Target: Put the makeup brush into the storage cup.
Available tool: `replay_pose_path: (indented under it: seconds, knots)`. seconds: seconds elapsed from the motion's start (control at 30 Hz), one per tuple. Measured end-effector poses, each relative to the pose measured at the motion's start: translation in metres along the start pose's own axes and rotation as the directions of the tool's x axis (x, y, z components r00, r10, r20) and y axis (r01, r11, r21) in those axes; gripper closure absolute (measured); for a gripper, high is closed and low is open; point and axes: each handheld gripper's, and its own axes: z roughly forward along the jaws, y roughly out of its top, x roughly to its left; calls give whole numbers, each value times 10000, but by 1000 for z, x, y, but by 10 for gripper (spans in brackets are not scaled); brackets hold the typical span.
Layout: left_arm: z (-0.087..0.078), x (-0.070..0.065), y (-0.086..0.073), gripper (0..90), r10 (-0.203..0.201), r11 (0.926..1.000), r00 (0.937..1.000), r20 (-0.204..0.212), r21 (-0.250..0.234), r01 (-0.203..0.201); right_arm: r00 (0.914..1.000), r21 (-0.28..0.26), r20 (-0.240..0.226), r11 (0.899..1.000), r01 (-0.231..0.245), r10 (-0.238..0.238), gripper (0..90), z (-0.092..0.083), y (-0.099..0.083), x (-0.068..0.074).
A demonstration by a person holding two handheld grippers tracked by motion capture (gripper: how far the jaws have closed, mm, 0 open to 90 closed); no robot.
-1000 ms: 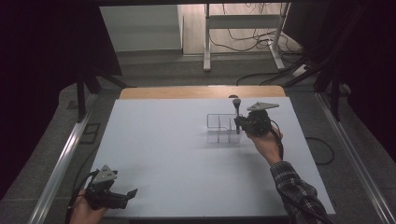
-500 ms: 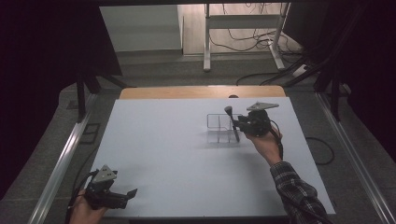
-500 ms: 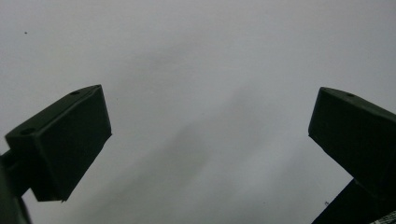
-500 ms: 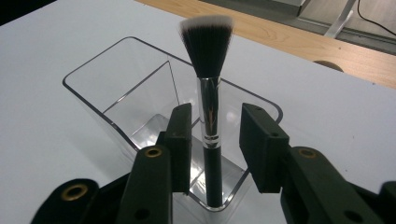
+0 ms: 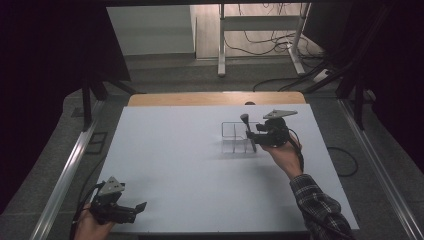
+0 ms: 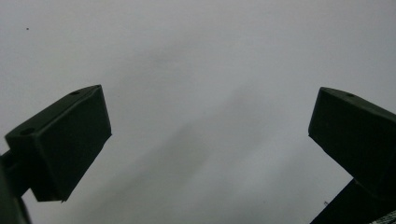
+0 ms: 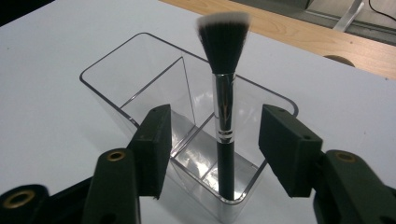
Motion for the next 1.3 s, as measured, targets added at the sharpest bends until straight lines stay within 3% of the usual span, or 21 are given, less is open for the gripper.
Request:
replay_pose_path:
  seconds: [0.3, 1.3]
  knots:
    - [0, 0, 0, 0, 25, 10000, 10000, -23, -37, -25, 9998, 180, -9, 9996, 207, -206, 351, -4, -1, 4]
    - [-2, 0, 0, 0, -49, 9999, 10000, -17, -148, 48, 9963, 193, -453, 9971, 740, -731, 200, -25, -5, 24]
